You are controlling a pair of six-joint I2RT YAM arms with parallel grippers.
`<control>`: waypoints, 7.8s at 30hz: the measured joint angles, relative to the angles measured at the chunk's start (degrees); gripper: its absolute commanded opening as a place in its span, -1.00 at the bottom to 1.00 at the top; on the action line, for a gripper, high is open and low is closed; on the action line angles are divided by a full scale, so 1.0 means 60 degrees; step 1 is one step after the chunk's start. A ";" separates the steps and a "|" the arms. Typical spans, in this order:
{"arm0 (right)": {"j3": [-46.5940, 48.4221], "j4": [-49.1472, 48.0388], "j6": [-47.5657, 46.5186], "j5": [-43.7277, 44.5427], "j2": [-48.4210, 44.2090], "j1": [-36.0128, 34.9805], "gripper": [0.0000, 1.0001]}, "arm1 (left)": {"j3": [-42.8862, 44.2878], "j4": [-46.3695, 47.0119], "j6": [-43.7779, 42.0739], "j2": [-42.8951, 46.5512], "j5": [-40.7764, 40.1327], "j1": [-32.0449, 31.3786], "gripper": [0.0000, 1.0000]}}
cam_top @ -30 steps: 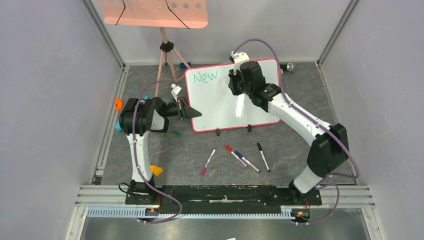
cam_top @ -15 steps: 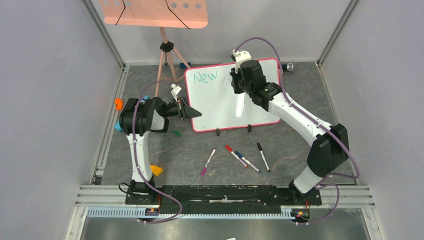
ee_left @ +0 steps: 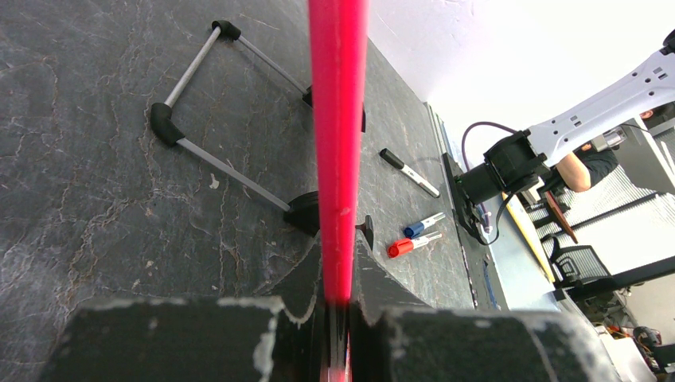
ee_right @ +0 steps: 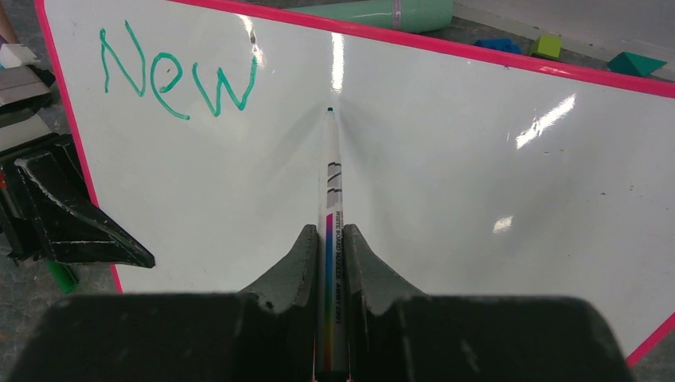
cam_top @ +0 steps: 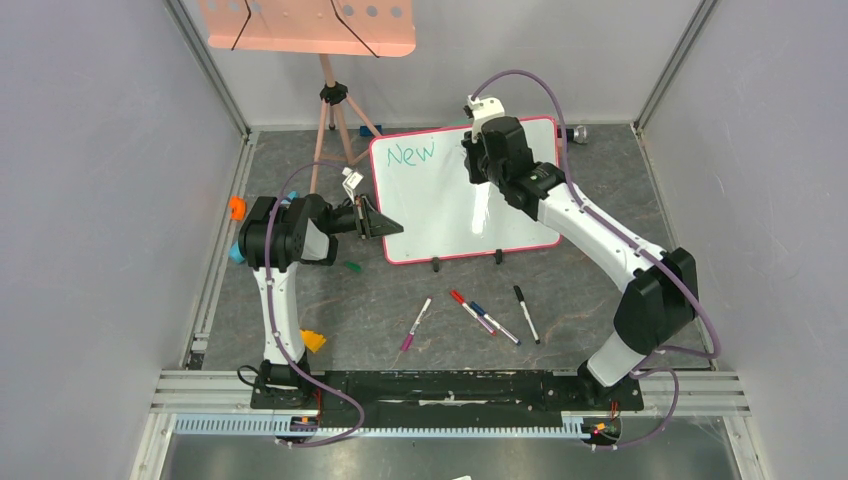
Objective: Write a sentence on the whiteboard
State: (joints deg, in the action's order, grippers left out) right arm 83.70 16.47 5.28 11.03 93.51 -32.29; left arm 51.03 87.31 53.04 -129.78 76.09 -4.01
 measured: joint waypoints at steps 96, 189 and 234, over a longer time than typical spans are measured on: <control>0.0273 0.0015 -0.0135 -0.0215 0.0568 0.0295 -1.00 | 0.0062 -0.0004 0.0262 -0.0062 -0.0025 0.0004 -0.96; 0.0047 0.0393 -0.0324 -0.0168 0.0120 0.0743 -1.00 | 0.0120 0.0011 0.0255 -0.0098 0.0051 0.0015 -0.96; -0.1257 -0.0408 -0.0208 -0.1122 -0.0732 0.1421 -1.00 | 0.0131 0.0018 0.0248 -0.0098 0.0084 0.0022 -0.96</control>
State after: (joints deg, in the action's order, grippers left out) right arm 76.16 14.02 4.03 4.29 89.12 -23.77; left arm 51.81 87.42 54.52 -130.37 76.60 -3.88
